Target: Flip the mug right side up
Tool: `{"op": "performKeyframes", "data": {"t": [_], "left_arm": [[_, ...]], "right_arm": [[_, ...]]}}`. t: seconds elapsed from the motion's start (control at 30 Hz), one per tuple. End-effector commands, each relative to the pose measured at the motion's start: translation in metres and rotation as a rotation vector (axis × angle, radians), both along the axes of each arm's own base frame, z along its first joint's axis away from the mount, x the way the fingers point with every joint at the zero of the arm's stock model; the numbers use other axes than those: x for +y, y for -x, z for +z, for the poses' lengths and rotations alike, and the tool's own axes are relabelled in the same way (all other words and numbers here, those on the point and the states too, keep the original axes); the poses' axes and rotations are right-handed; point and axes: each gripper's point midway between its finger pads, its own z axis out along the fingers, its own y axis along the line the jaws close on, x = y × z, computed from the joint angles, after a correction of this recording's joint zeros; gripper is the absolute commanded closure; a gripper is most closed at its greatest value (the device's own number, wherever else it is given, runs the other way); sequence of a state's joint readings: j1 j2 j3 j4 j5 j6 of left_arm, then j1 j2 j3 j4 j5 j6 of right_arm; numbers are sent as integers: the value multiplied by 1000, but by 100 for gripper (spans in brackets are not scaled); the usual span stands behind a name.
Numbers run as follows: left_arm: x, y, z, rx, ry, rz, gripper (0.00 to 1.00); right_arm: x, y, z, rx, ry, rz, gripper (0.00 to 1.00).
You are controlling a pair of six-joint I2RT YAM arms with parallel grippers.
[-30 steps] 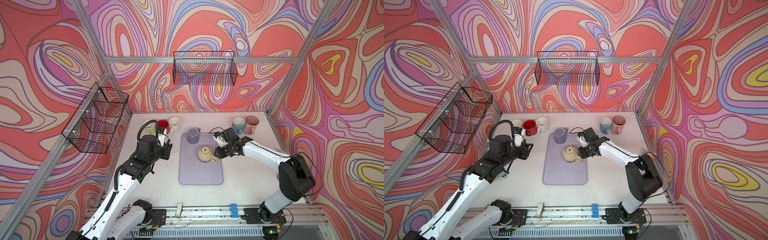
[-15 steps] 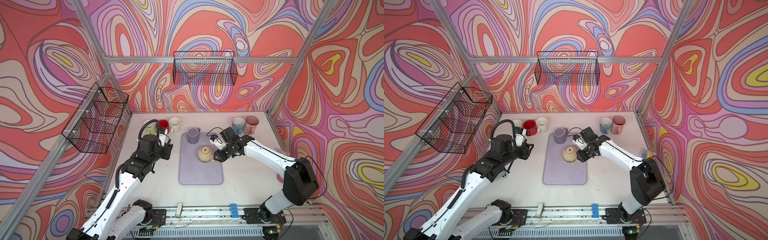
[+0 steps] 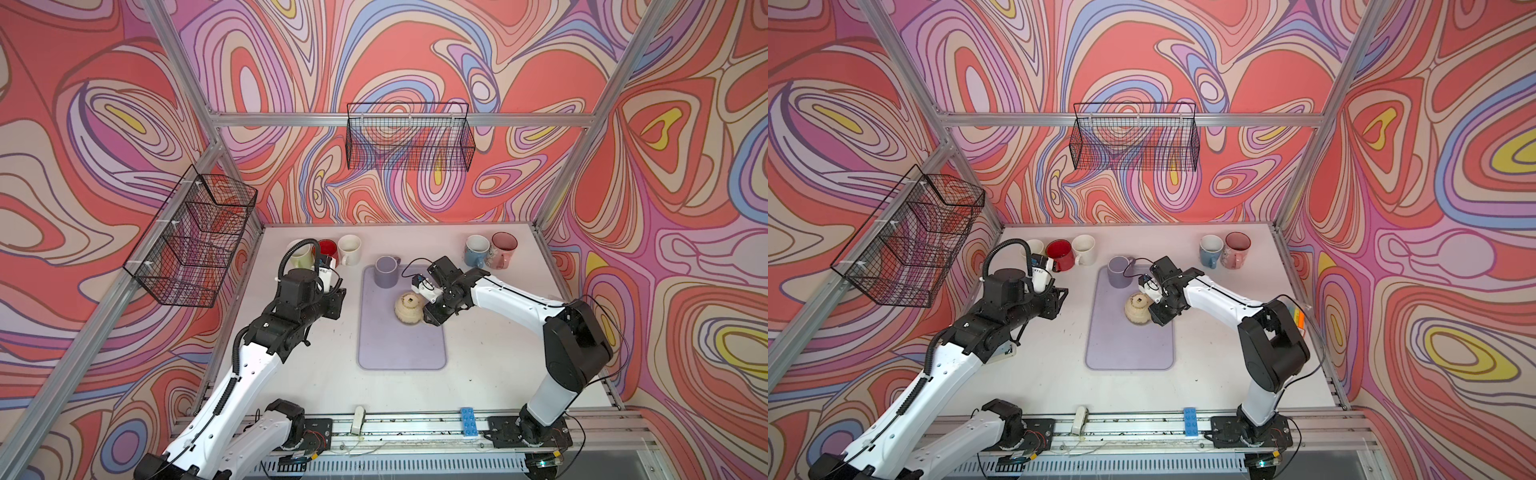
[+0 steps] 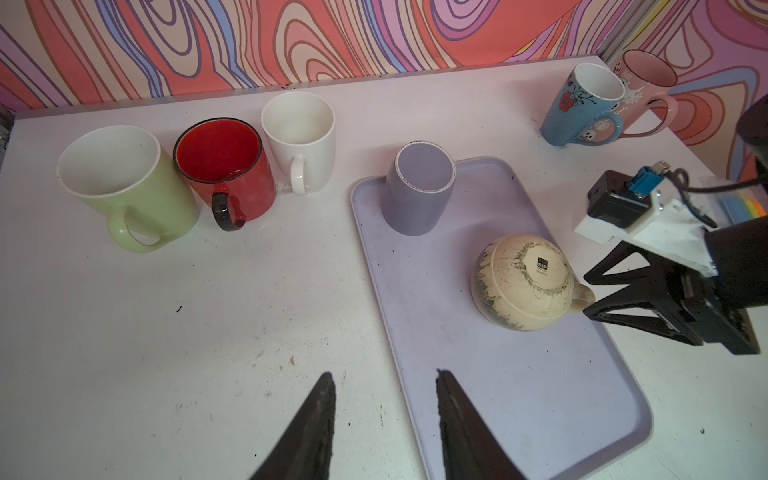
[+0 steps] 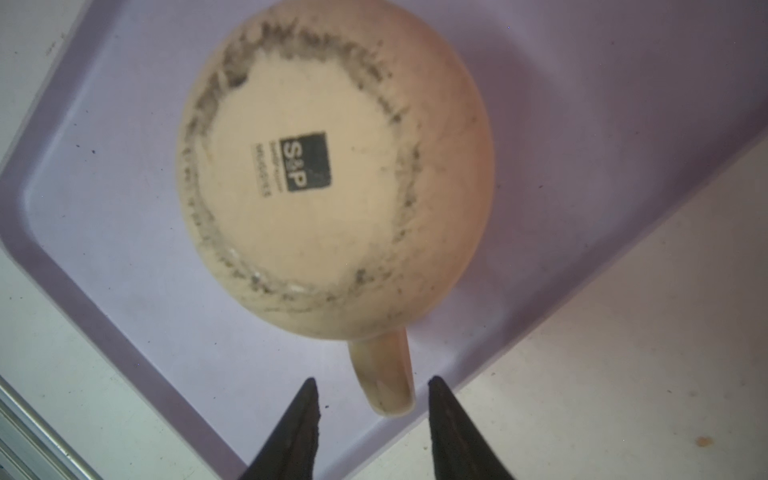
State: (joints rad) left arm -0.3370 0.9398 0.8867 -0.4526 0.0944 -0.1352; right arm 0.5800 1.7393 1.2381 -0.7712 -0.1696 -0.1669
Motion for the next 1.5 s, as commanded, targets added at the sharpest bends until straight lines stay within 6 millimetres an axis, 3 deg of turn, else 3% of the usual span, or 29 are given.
{"op": "performKeyframes", "data": {"t": [0.0, 0.27, 0.6, 0.8, 1.33, 1.47], "left_arm": [[-2, -1, 7, -12, 10, -7, 57], [-2, -1, 8, -12, 11, -7, 57], [-1, 0, 9, -16, 7, -3, 57], [0, 0, 9, -15, 6, -2, 57], [-1, 0, 7, -9, 6, -2, 57], [-1, 0, 7, -9, 5, -2, 57]], "right_arm": [[8, -4, -2, -13, -2, 8, 58], [13, -8, -1, -34, -30, -21, 66], [12, -11, -20, -25, 21, -20, 64], [13, -10, -26, -18, 25, -24, 69], [24, -12, -14, -48, -64, -43, 85], [29, -14, 5, -87, -136, -65, 86]]}}
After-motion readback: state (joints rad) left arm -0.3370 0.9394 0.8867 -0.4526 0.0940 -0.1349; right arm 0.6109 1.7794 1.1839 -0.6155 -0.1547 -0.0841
